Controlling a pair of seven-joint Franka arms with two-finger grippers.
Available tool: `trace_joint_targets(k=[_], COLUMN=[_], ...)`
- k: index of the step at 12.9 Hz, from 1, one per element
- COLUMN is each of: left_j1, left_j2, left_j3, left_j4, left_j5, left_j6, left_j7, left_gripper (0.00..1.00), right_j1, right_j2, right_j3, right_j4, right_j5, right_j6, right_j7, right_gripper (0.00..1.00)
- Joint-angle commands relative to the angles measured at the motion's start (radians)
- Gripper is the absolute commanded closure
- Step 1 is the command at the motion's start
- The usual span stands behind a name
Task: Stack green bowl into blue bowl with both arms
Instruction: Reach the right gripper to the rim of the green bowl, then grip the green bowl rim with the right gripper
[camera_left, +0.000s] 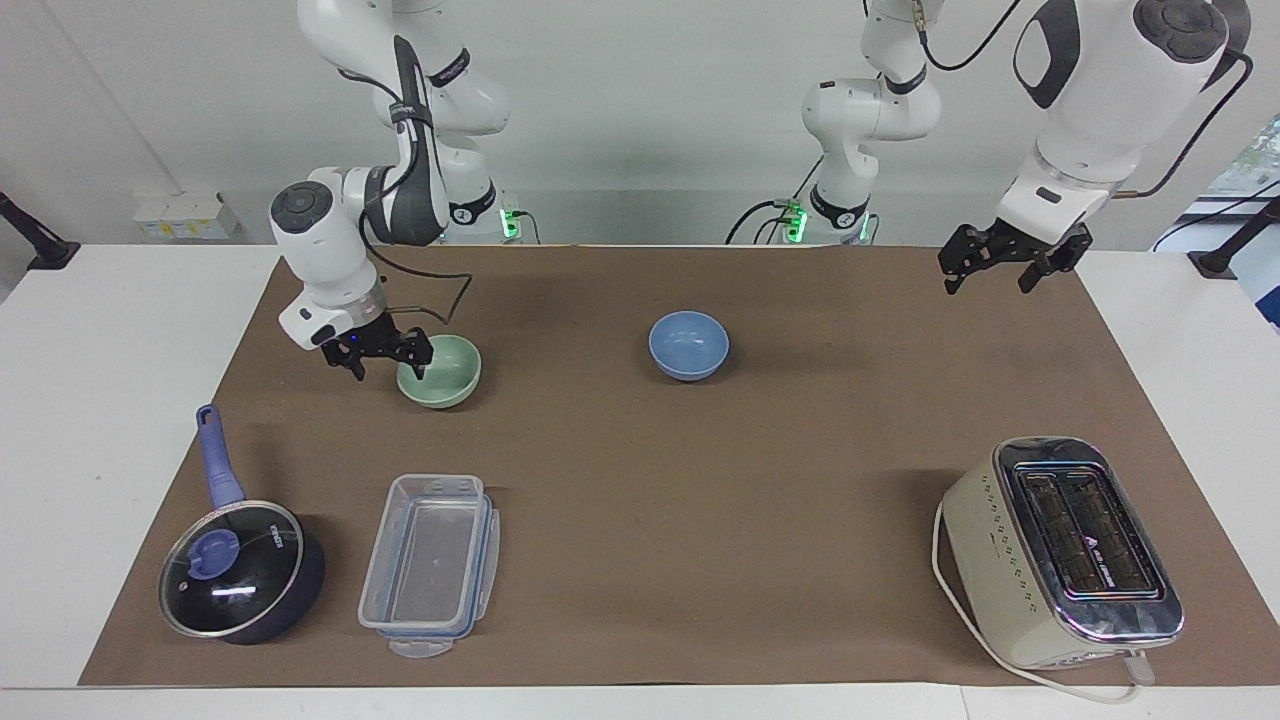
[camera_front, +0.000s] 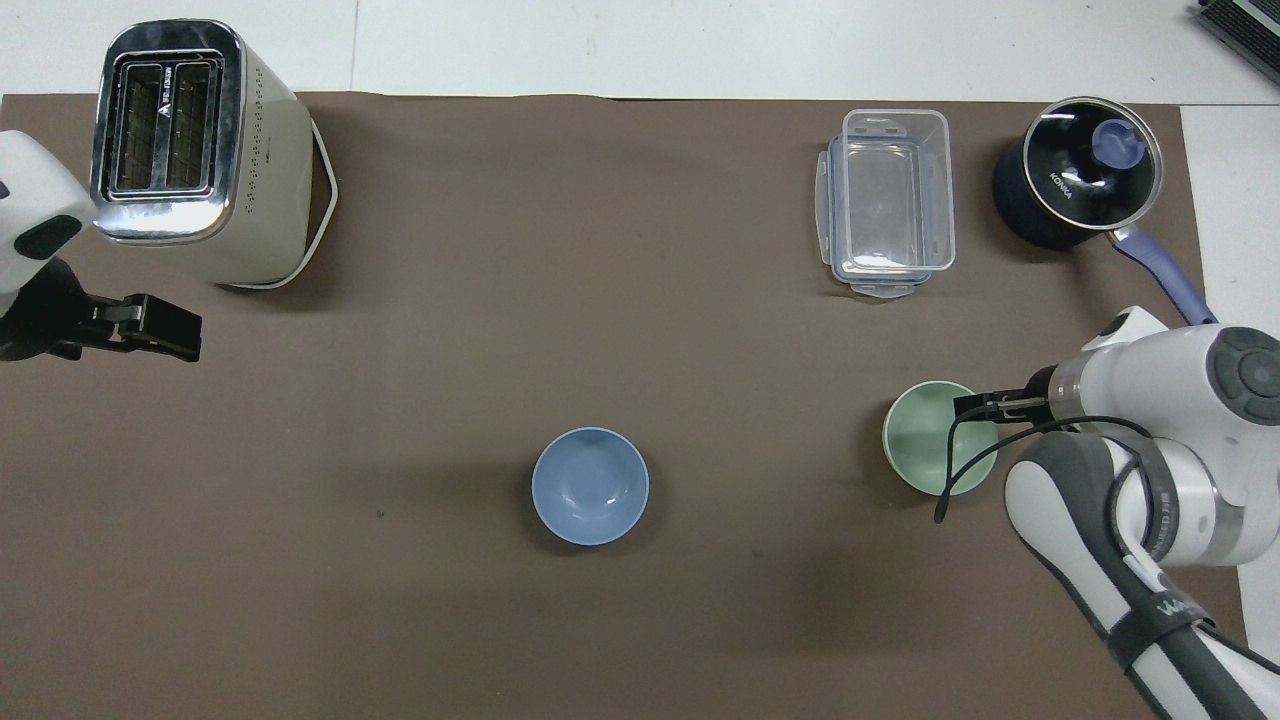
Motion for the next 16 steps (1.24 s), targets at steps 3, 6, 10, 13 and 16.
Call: trace_joint_targets(k=[3, 6, 10, 13, 16], left_j1=[0.007, 0.007, 0.007, 0.007, 0.007], left_j2=[0.005, 0.005, 0.005, 0.005, 0.005], left_j3=[-0.007, -0.007, -0.007, -0.007, -0.007], left_j4=[0.015, 0.015, 0.015, 0.015, 0.015], left_j5=[0.017, 0.017, 0.017, 0.017, 0.017], left_j6=[-0.021, -0.021, -0.021, -0.02, -0.021], left_j7=[0.003, 0.003, 0.003, 0.003, 0.003], left_gripper=[0.0, 0.0, 0.0, 0.0, 0.0], right_j1=[0.015, 0.024, 0.024, 0.026, 0.036], right_j2=[0.014, 0.007, 0.004, -0.038, -0.083], right_j3=[0.003, 0.003, 0.003, 0.009, 0.013], right_j4=[-0.028, -0.039, -0.016, -0.006, 0.024], right_j5=[0.027, 0.027, 0.028, 0.067, 0.071], right_j6=[0.014, 0.001, -0.043, -0.078, -0.126], right_j7=[-0.052, -0.109, -0.107, -0.107, -0.106], right_gripper=[0.2, 0.8, 1.0, 1.0, 1.0])
